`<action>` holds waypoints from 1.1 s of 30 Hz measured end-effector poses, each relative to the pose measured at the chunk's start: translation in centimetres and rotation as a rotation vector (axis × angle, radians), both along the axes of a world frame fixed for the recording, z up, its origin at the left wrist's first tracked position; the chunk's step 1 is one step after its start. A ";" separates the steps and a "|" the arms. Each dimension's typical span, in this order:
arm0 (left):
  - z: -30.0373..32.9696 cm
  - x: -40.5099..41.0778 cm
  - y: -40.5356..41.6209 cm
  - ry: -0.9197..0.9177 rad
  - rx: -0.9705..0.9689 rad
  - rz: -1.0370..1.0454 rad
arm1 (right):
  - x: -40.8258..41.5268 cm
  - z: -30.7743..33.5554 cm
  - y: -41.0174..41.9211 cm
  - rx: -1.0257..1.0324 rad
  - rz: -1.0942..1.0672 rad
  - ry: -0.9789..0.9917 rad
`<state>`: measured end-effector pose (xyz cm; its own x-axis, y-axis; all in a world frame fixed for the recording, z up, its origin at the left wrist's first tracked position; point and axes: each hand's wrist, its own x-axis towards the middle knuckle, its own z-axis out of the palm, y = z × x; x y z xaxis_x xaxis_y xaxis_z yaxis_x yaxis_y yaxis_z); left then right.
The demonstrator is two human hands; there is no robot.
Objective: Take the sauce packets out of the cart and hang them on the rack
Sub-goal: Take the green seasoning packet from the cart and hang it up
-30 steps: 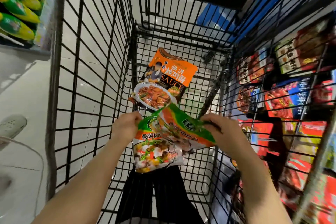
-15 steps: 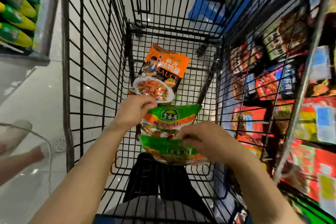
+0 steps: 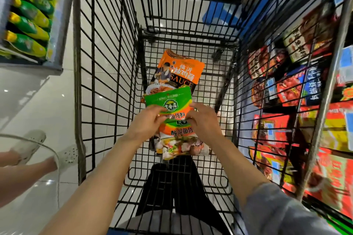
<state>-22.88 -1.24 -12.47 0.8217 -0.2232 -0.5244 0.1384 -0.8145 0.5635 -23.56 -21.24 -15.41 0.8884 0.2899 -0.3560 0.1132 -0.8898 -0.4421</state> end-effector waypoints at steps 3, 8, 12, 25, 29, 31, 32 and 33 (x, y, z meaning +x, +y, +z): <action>-0.4 0.4 0.2 0.001 0.017 0.029 | 2.1 -0.4 0.5 -0.013 0.049 0.035; -2.1 1.2 0.3 -0.017 0.081 0.228 | 6.3 -3.1 1.9 0.077 0.136 0.063; -4.2 1.9 0.6 0.007 0.078 0.298 | 9.7 -7.1 3.7 0.037 0.206 0.136; -6.3 1.3 0.8 -0.092 0.093 0.289 | 11.0 -7.7 3.6 -0.146 0.341 0.165; -6.5 3.8 0.4 -0.001 0.214 0.122 | 10.1 -5.4 3.1 -0.050 0.277 0.202; -5.9 4.5 0.2 -0.015 0.283 0.050 | 8.7 -4.3 2.2 -0.019 0.219 0.168; -5.4 4.5 0.1 -0.055 0.318 0.019 | 8.0 -3.8 1.6 -0.001 0.169 0.168; -4.8 4.4 -0.1 -0.096 0.337 -0.023 | 7.4 -3.4 1.1 0.019 0.120 0.160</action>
